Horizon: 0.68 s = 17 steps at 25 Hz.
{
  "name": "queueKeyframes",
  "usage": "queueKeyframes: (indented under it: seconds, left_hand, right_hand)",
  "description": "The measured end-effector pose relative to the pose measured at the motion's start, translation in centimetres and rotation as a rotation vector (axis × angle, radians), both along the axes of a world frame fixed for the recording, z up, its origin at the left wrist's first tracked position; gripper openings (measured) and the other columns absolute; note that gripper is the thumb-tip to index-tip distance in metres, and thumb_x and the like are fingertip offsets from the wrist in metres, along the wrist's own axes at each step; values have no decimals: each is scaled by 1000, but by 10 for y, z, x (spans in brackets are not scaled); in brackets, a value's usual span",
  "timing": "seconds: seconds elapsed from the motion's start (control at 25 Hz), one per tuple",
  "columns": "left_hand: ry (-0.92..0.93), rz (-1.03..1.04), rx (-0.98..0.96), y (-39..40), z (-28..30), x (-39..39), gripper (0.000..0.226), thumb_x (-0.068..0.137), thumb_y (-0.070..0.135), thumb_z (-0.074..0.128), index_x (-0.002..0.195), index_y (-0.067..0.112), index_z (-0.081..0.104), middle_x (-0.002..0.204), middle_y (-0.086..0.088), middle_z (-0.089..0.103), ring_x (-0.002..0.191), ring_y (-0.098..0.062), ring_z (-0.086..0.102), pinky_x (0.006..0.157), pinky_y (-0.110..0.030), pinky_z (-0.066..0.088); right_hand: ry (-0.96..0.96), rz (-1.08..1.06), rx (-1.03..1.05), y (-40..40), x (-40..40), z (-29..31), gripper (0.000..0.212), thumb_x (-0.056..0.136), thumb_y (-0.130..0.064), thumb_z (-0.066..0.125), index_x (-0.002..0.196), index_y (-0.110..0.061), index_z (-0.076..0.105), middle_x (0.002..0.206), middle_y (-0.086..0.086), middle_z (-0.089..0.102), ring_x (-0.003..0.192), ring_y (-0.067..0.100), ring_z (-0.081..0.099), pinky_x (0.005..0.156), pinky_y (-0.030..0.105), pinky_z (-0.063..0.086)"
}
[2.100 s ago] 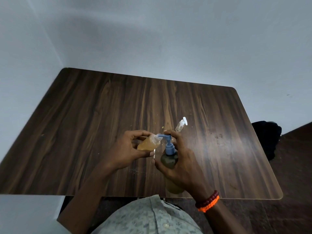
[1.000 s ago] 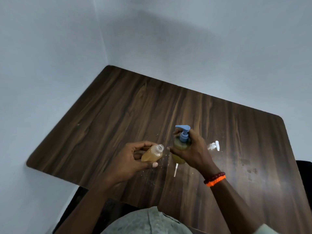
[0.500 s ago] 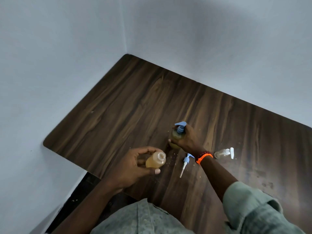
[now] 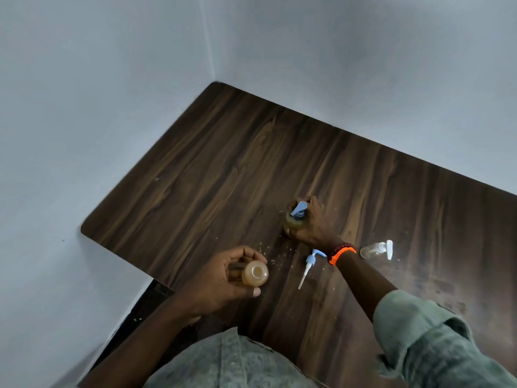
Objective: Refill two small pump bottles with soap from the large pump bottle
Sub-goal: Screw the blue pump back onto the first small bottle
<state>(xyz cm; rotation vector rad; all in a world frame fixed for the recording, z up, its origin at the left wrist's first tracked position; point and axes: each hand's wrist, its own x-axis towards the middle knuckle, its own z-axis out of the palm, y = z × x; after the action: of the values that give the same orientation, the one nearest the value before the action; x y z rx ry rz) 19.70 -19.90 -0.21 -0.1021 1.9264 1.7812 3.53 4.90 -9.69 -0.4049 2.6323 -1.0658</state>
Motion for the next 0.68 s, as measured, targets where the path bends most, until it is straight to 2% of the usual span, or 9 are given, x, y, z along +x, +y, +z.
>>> queueKeyframes:
  seconds: [0.08, 0.16, 0.28, 0.36, 0.4, 0.44, 0.52, 0.6, 0.68]
  left_hand:
    - [-5, 5, 11, 5, 0, 0, 46, 77, 2, 89, 114, 25, 73, 124, -5, 75, 117, -22, 74, 103, -42, 60]
    - [-6, 7, 19, 9, 0, 0, 47, 77, 0, 89, 114, 23, 73, 123, -6, 75, 117, -22, 74, 102, -41, 61]
    - [-3, 3, 32, 17, -1, -2, 47, 77, -3, 88, 113, 22, 73, 122, -7, 76, 115, -23, 75, 100, -39, 62]
    - [-5, -5, 35, 22, -2, -3, 48, 76, -3, 89, 113, 23, 73, 122, -6, 76, 115, -22, 75, 100, -38, 62]
    - [-10, -4, 41, 24, -3, -4, 48, 76, -2, 89, 113, 22, 73, 123, -6, 76, 115, -22, 75, 100, -39, 62]
    - [-15, 4, 46, 25, -4, -4, 47, 75, -2, 89, 113, 22, 73, 123, -6, 76, 115, -22, 75, 100, -40, 62]
    - [-14, 12, 62, 29, -4, -7, 47, 74, 0, 90, 112, 23, 74, 123, -6, 76, 116, -24, 75, 102, -43, 60]
    - [-7, 14, 75, 35, -3, -12, 47, 74, -1, 89, 111, 23, 74, 122, -7, 77, 114, -25, 75, 102, -44, 60]
    - [-1, 1, 67, 40, -2, -15, 47, 74, -2, 89, 111, 22, 74, 120, -5, 78, 112, -22, 76, 98, -40, 62]
  right_hand:
    - [-18, -13, 15, 5, 2, 3, 45, 76, -24, 87, 114, -22, 64, 113, -5, 59, 115, 23, 49, 95, 35, 39]
    - [-1, -38, 2, 4, 8, 8, 57, 74, -22, 89, 124, -21, 62, 112, -17, 56, 118, 22, 51, 100, 36, 40]
    - [-136, -57, -28, 10, 17, 14, 87, 75, -15, 89, 149, -16, 44, 146, 5, 55, 138, 30, 49, 120, 52, 39]
    - [-216, -126, 22, 22, 24, 16, 107, 73, -8, 87, 160, -13, 26, 162, 13, 38, 150, 36, 36, 122, 54, 37]
    - [-217, -216, 50, 29, 30, 16, 107, 72, -6, 85, 161, -13, 25, 160, 15, 39, 148, 37, 37, 118, 54, 41]
    - [-186, -339, 67, 34, 40, 14, 98, 72, -5, 83, 157, -12, 34, 150, 18, 49, 140, 37, 46, 110, 53, 48]
    - [-125, -628, 24, 38, 62, 8, 57, 75, -6, 79, 129, -6, 60, 117, 20, 69, 114, 38, 66, 94, 52, 57]
    - [-185, -745, 33, 32, 79, 2, 25, 81, -15, 79, 99, -4, 66, 94, 16, 73, 93, 34, 72, 83, 49, 60]
    - [-227, -736, 104, 29, 87, -9, 32, 82, -28, 82, 91, -3, 65, 87, 13, 68, 86, 30, 69, 73, 43, 57]
